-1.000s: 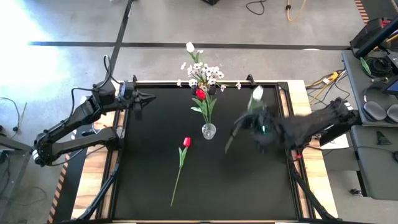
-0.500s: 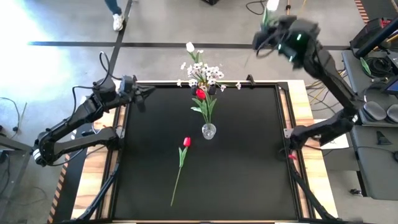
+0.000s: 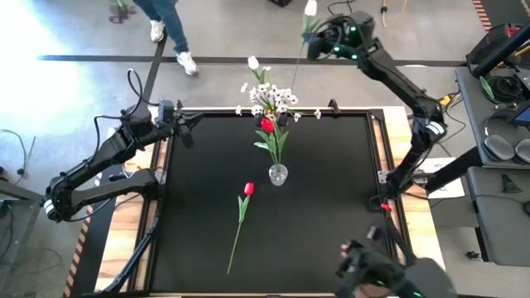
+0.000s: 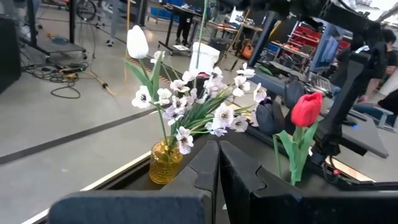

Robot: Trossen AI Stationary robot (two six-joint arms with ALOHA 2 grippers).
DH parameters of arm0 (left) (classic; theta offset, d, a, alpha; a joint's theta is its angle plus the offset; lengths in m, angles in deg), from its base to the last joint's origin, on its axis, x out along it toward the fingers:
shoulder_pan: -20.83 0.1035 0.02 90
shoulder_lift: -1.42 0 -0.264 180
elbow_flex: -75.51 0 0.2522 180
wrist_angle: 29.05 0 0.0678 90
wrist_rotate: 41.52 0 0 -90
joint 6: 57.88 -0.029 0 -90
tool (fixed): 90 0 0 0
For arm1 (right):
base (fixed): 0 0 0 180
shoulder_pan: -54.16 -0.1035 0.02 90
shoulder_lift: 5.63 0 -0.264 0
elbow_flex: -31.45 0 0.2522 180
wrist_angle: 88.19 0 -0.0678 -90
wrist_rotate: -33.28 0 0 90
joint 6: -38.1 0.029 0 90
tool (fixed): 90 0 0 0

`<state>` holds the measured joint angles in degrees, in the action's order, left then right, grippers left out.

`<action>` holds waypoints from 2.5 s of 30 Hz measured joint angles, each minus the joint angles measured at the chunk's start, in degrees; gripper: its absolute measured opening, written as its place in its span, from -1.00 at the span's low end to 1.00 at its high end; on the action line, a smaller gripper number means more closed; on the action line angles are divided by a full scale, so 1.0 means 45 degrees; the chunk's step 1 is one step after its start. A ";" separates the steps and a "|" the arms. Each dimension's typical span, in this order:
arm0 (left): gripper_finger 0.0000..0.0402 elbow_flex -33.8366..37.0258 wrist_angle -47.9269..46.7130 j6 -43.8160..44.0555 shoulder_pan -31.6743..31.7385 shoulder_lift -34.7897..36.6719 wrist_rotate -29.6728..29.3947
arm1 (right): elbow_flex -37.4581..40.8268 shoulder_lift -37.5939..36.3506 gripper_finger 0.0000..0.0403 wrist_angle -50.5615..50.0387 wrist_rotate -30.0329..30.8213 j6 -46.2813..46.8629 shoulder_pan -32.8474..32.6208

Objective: Sort flowers into vase by color
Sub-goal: Put the white tulip into the yellow vase

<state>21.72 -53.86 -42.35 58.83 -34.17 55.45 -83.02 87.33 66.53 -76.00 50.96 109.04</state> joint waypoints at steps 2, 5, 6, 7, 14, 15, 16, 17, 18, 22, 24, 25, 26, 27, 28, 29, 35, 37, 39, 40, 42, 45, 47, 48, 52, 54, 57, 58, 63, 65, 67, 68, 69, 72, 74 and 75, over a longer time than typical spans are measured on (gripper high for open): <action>-1.00 0.0000 -0.0005 -0.0045 0.0000 0.0000 -0.0082 | -0.0038 0.0423 -0.94 0.0335 -0.0057 0.0015 -0.0158; -1.00 0.0000 -0.0015 -0.0092 0.0000 0.0005 -0.0102 | -0.0038 0.0857 -0.94 0.0627 -0.0052 0.0039 -0.0518; -1.00 0.0000 -0.0015 -0.0092 0.0000 0.0005 -0.0102 | -0.0038 0.0958 -0.94 0.0782 -0.0054 0.0038 -0.0639; -1.00 0.0000 -0.0015 -0.0092 0.0000 0.0005 -0.0102 | -0.0038 0.1043 -0.94 0.0910 -0.0057 0.0030 -0.0783; -1.00 0.0000 -0.0029 -0.0094 0.0000 0.0000 -0.0117 | -0.0052 0.1681 -0.94 0.1389 0.0285 -0.0552 -0.1526; -1.00 0.0000 -0.0024 -0.0092 0.0000 0.0005 -0.0117 | -0.0052 0.1760 -0.94 0.1392 0.0293 -0.0658 -0.1599; -1.00 0.0000 -0.0029 -0.0097 0.0000 0.0005 -0.0122 | -0.0052 0.1827 -0.94 0.1407 0.0292 -0.0752 -0.1681; -1.00 0.0000 -0.0030 -0.0092 0.0000 0.0000 -0.0122 | -0.0052 0.1891 -0.94 0.1413 0.0288 -0.0783 -0.1745; -1.00 0.0000 -0.0029 -0.0094 0.0000 0.0000 -0.0122 | -0.0052 0.1959 -0.94 0.1428 0.0292 -0.0798 -0.1788; -1.00 0.0000 -0.0029 -0.0093 0.0000 0.0000 -0.0122 | -0.0047 0.2232 -0.94 0.1436 0.0381 -0.1114 -0.2011; -1.00 0.0000 -0.0029 -0.0092 0.0000 0.0000 -0.0122 | -0.0023 0.2322 -0.94 0.1416 0.0623 -0.1498 -0.2126; -1.00 0.0000 -0.0034 -0.0093 0.0000 0.0000 -0.0122 | -0.0007 0.2379 -0.94 0.1416 0.0630 -0.1682 -0.2177; -1.00 0.0000 -0.0029 -0.0097 0.0000 0.0000 -0.0122 | 0.0005 0.2428 -0.94 0.1431 0.0635 -0.1779 -0.2230; -1.00 0.0000 -0.0029 -0.0097 0.0000 0.0000 -0.0122 | 0.0031 0.2480 -0.94 0.1426 0.0628 -0.1883 -0.2261; -1.00 0.0000 -0.0034 -0.0097 0.0000 0.0000 -0.0122 | 0.0063 0.2517 -0.94 0.1412 0.0638 -0.2016 -0.2307; -1.00 0.0002 -0.0034 -0.0097 0.0000 0.0000 -0.0122 | 0.0078 0.2564 -0.94 0.1419 0.0682 -0.2094 -0.2359; -1.00 0.0005 -0.0058 -0.0097 0.0000 0.0000 -0.0122 | 0.0109 0.2684 -0.94 0.1667 0.0922 -0.2201 -0.2480; -1.00 0.0005 -0.0058 -0.0097 0.0000 0.0000 -0.0122 | 0.0178 0.2684 -0.94 0.1864 0.0993 -0.2216 -0.2526; -1.00 0.0005 -0.0058 -0.0097 0.0000 0.0000 -0.0122 | 0.0246 0.2681 -0.94 0.2329 0.1002 -0.2208 -0.2604; -1.00 0.0005 -0.0058 -0.0097 0.0000 0.0005 -0.0122 | 0.0283 0.2668 -0.94 0.2452 0.1060 -0.2210 -0.2615; -1.00 0.0010 -0.0058 -0.0097 0.0000 0.0005 -0.0117 | 0.0317 0.2640 -0.94 0.2528 0.1221 -0.2210 -0.2643; -1.00 0.0010 -0.0053 -0.0097 0.0000 0.0006 -0.0117 | 0.0387 0.2630 -0.94 0.2546 0.1291 -0.2215 -0.2629; -1.00 0.0010 -0.0051 -0.0097 0.0000 0.0010 -0.0117 | 0.0558 0.2621 -0.94 0.2563 0.1298 -0.2206 -0.2614; -1.00 0.0010 -0.0049 -0.0097 0.0000 0.0010 -0.0117 | 0.0671 0.2621 -0.94 0.2561 0.1307 -0.2207 -0.2614; -1.00 0.0013 -0.0049 -0.0097 0.0000 0.0010 -0.0117 | 0.1214 0.2612 -0.94 0.2760 0.1297 -0.2205 -0.2629; -1.00 0.0015 -0.0049 -0.0097 0.0000 0.0010 -0.0115 | 0.1512 0.2606 -0.94 0.3030 0.1294 -0.2210 -0.2629; -1.00 0.0015 -0.0049 -0.0097 -0.0004 0.0010 -0.0112 | 0.1870 0.2606 -0.94 0.3115 0.1288 -0.2205 -0.2625; -1.00 0.0015 -0.0049 -0.0097 0.0000 0.0010 -0.0112 | 0.1912 0.2606 -0.94 0.3113 0.1292 -0.2196 -0.2624; -1.00 0.0015 -0.0068 -0.0097 0.0000 0.0010 -0.0112 | 0.1944 0.2605 -0.88 0.2989 0.1289 -0.2181 -0.2664; -1.00 0.0015 -0.0069 -0.0097 0.0000 0.0011 -0.0112 | 0.1942 0.2566 -0.80 0.2955 0.1289 -0.2194 -0.2693; -1.00 0.0015 -0.0069 -0.0096 0.0000 0.0010 -0.0112 | 0.1929 0.2508 -0.69 0.2929 0.1287 -0.2174 -0.2702; -1.00 0.0015 -0.0070 -0.0087 0.0000 0.0010 -0.0107 | 0.1884 0.2483 -0.63 0.2802 0.1285 -0.2133 -0.2702; -1.00 0.0015 -0.0073 -0.0083 0.0000 0.0015 -0.0107 | 0.1834 0.2464 -0.57 0.2688 0.1285 -0.2113 -0.2702; -1.00 0.0019 -0.0071 -0.0052 -0.0002 0.0015 -0.0102 | 0.1792 0.2359 -0.42 0.2323 0.1280 -0.2109 -0.2702; -1.00 0.0019 -0.0068 -0.0008 -0.0001 0.0015 -0.0102 | 0.1675 0.2256 -0.34 0.1978 0.1284 -0.2113 -0.2697; -1.00 0.0019 -0.0073 -0.0004 0.0000 0.0015 -0.0102 | 0.1615 0.2191 -0.31 0.1844 0.1283 -0.2120 -0.2697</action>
<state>21.80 -54.19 -42.37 58.83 -34.11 54.98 -75.76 97.19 74.83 -70.22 41.42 96.90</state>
